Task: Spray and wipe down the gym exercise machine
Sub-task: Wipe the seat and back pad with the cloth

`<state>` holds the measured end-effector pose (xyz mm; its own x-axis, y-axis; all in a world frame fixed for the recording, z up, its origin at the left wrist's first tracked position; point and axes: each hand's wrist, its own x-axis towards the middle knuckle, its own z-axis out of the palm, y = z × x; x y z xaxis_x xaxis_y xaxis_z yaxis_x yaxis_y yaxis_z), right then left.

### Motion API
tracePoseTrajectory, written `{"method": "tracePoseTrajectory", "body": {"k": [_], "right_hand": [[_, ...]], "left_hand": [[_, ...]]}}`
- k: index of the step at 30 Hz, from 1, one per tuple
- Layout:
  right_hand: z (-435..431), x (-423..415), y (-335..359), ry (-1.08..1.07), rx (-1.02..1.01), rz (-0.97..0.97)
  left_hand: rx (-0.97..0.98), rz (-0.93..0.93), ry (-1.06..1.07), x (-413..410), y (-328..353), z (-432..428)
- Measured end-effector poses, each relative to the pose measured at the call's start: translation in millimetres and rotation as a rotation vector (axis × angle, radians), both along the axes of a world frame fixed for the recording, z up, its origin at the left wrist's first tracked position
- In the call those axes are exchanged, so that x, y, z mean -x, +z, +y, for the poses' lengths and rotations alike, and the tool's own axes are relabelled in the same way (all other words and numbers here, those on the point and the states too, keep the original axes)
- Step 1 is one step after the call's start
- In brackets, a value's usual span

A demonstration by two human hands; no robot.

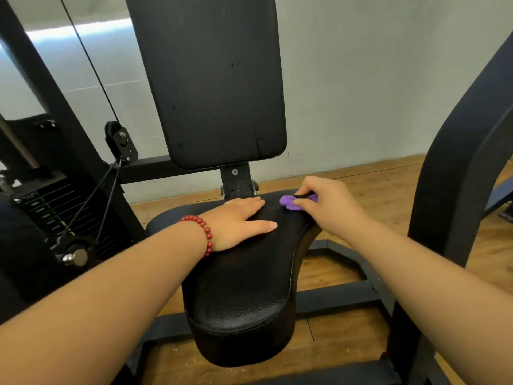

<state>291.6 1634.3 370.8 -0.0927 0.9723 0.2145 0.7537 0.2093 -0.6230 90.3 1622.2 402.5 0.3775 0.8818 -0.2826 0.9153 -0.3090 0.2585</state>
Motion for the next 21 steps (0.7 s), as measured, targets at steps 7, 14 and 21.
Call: {"method": "tracePoseTrajectory", "body": {"k": [7, 14, 21], "right_hand": [[20, 5, 3, -0.082, 0.066, 0.018], [12, -2, 5, 0.025, 0.031, -0.041], [31, -1, 5, -0.088, 0.085, 0.013]], "left_hand": [[-0.002, -0.025, -0.014, 4, -2, 5], [-0.014, -0.033, -0.028, 5, -4, 13], [-0.011, -0.031, -0.039, 7, -4, 15]]}}
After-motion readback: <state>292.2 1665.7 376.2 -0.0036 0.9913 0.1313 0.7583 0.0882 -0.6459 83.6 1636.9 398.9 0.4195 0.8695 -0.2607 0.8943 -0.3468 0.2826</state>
